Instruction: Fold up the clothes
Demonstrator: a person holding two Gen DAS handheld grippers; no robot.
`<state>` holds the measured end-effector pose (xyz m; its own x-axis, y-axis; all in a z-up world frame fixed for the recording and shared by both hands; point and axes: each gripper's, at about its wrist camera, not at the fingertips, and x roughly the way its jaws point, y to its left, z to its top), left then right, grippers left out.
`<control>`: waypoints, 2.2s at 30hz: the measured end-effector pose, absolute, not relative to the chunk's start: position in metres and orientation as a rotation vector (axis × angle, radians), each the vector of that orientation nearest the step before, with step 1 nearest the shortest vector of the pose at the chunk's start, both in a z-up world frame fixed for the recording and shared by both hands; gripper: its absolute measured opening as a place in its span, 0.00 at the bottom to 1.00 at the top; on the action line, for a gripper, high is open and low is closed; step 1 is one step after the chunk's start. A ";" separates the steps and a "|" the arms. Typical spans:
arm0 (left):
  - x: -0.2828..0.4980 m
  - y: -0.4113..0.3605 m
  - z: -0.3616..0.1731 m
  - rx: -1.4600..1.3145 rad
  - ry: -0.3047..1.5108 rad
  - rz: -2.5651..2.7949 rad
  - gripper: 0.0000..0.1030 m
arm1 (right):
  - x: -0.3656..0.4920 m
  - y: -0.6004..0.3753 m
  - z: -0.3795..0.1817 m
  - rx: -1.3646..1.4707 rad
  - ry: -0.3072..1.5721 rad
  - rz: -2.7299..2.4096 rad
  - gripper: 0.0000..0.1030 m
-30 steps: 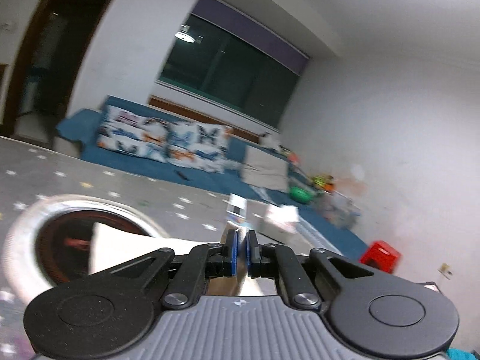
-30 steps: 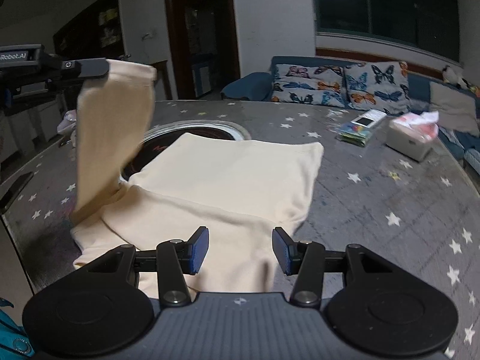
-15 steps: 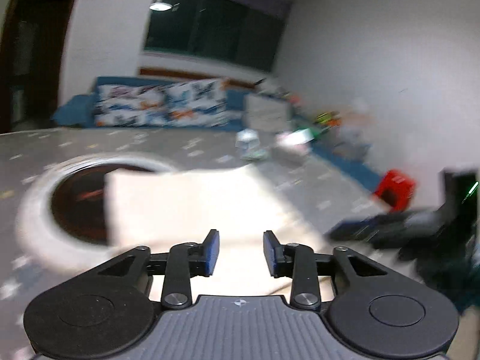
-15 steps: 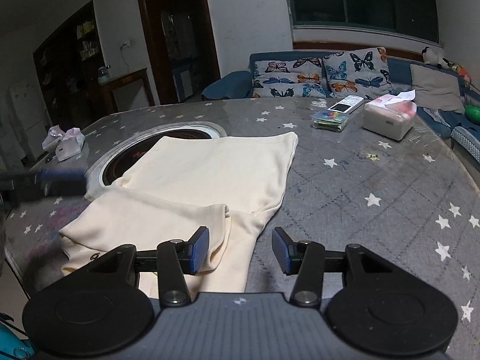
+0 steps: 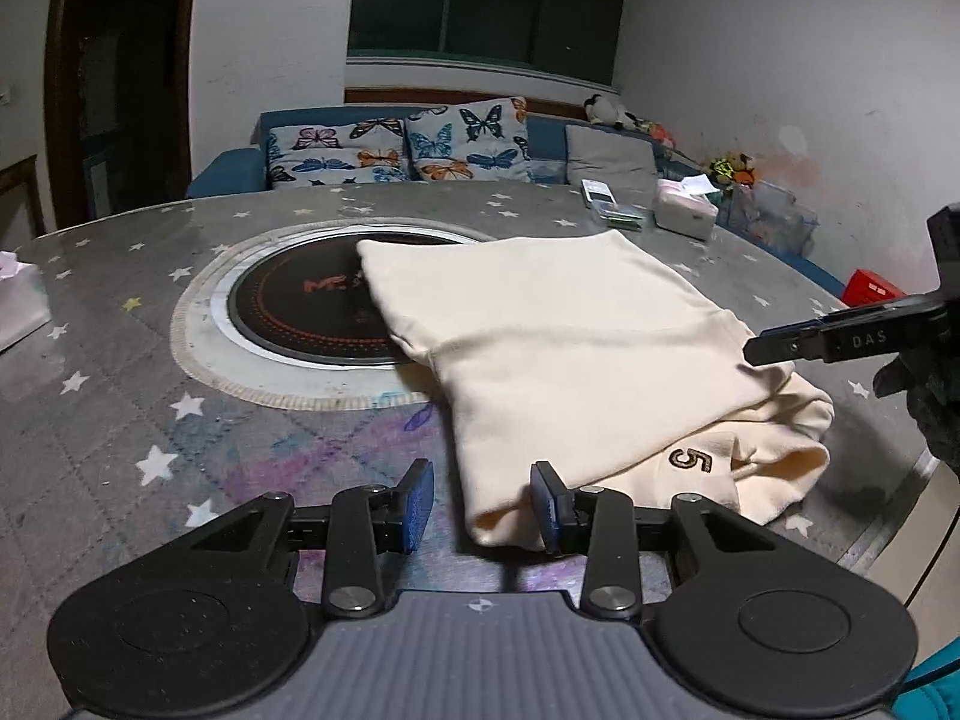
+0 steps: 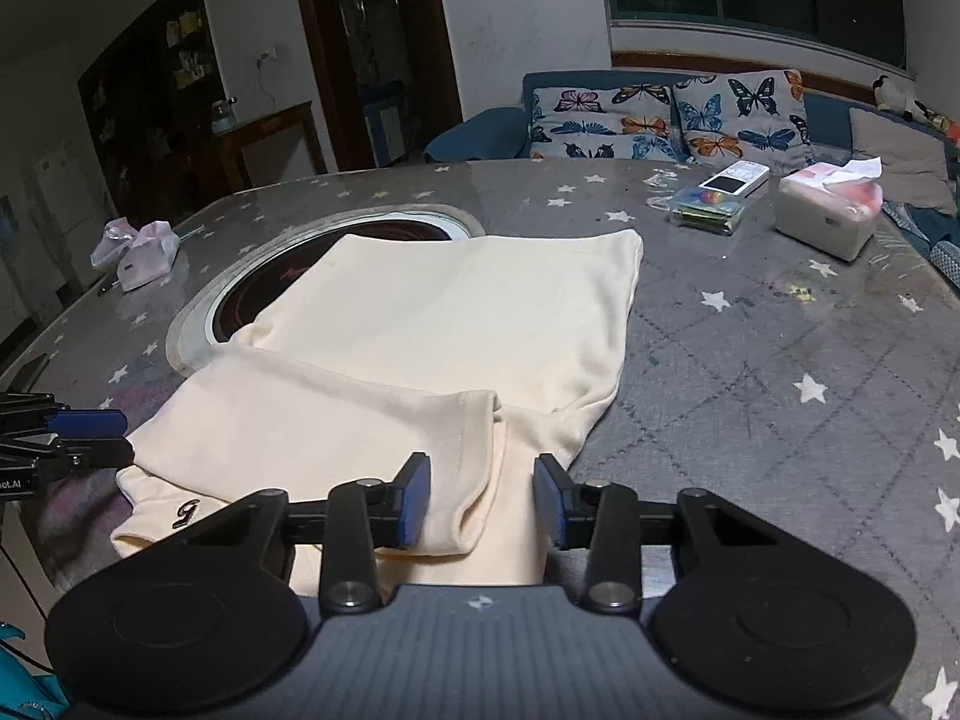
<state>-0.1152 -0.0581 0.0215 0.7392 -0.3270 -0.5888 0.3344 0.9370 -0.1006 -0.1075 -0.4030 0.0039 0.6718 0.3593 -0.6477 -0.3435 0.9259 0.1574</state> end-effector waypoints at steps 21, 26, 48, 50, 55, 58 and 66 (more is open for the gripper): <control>-0.072 -0.073 0.053 -0.047 0.615 -0.424 0.10 | -0.101 -0.378 0.024 -0.073 0.654 0.430 0.11; -0.036 -0.100 0.045 -0.013 0.627 -0.451 0.10 | -0.085 -0.368 0.015 -0.094 0.675 0.450 0.17; -0.021 -0.098 0.029 0.024 0.680 -0.391 0.26 | -0.107 -0.370 0.005 -0.178 0.720 0.470 0.31; -0.027 -0.098 0.031 0.036 0.673 -0.394 0.27 | -0.110 -0.368 0.004 -0.189 0.722 0.474 0.31; -0.056 -0.092 0.039 0.108 0.648 -0.430 0.42 | -0.119 -0.369 0.010 -0.202 0.710 0.481 0.33; -0.083 -0.087 0.043 0.186 0.618 -0.476 0.46 | -0.125 -0.371 0.015 -0.211 0.702 0.483 0.37; -0.136 -0.095 0.031 0.417 0.562 -0.630 0.48 | -0.143 -0.379 0.024 -0.264 0.714 0.476 0.43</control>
